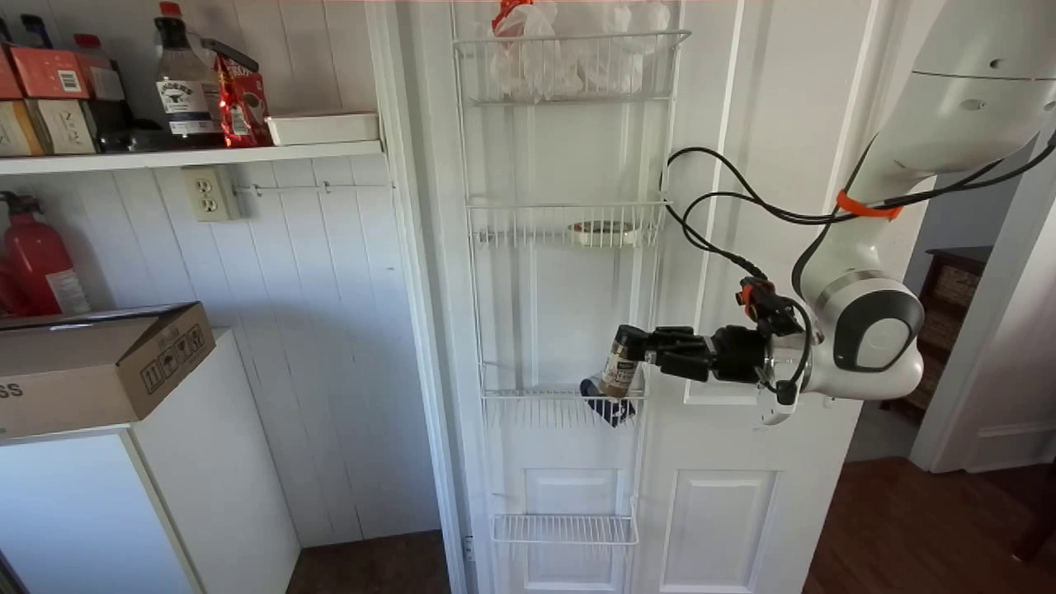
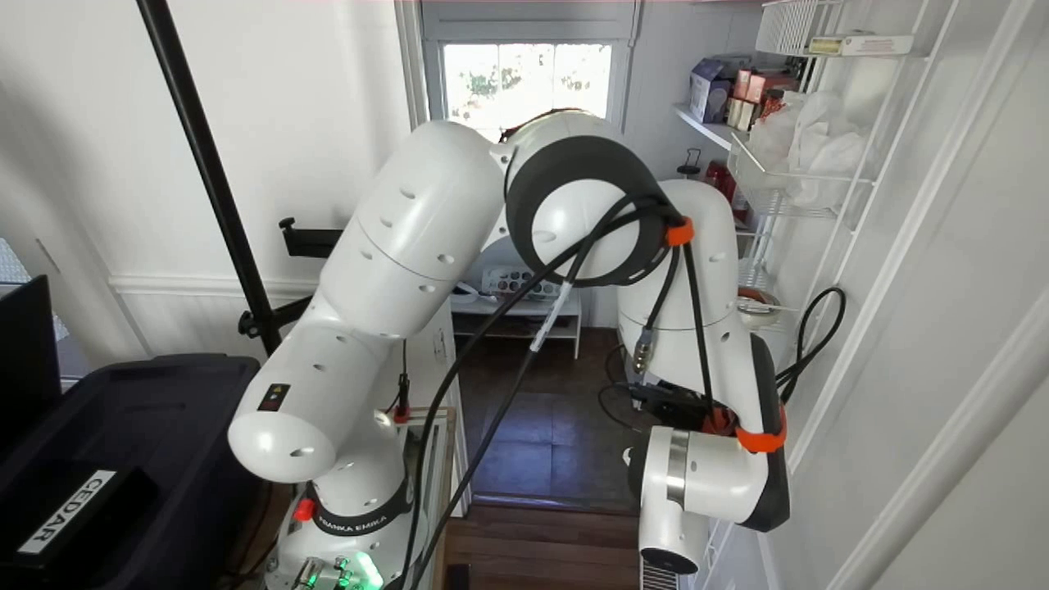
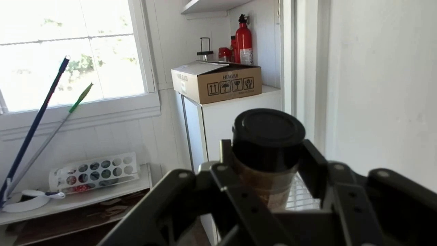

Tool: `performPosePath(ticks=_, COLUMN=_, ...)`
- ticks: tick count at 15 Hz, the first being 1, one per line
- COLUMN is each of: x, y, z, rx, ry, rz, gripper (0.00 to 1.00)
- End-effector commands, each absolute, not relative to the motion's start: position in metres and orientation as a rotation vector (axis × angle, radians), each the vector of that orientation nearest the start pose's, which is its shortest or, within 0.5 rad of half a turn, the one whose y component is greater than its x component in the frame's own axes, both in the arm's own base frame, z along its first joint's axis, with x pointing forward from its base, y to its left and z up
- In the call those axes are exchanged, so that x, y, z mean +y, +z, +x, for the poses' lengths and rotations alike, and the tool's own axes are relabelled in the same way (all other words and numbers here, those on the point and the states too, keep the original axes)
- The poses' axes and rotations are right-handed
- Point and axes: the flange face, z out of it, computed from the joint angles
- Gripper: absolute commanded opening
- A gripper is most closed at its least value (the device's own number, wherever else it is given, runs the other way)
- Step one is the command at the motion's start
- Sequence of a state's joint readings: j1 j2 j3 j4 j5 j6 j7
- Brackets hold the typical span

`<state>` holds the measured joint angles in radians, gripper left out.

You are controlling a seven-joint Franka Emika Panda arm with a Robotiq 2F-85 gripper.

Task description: Move the spice bottle to the lower shelf

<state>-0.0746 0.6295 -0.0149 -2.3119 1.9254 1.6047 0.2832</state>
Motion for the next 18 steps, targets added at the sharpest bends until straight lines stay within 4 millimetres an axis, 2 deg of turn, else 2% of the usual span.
performPosePath(ticks=1, x=0.065, y=0.095, z=0.478, rx=1.36, ry=0.923, rz=-0.746, gripper=0.25)
performPosePath(ticks=10, x=0.089, y=0.08, z=0.48, rx=1.353, ry=0.877, rz=-0.688, gripper=0.25)
performPosePath(ticks=18, x=0.108, y=0.064, z=0.494, rx=1.316, ry=0.786, rz=-0.667, gripper=0.25)
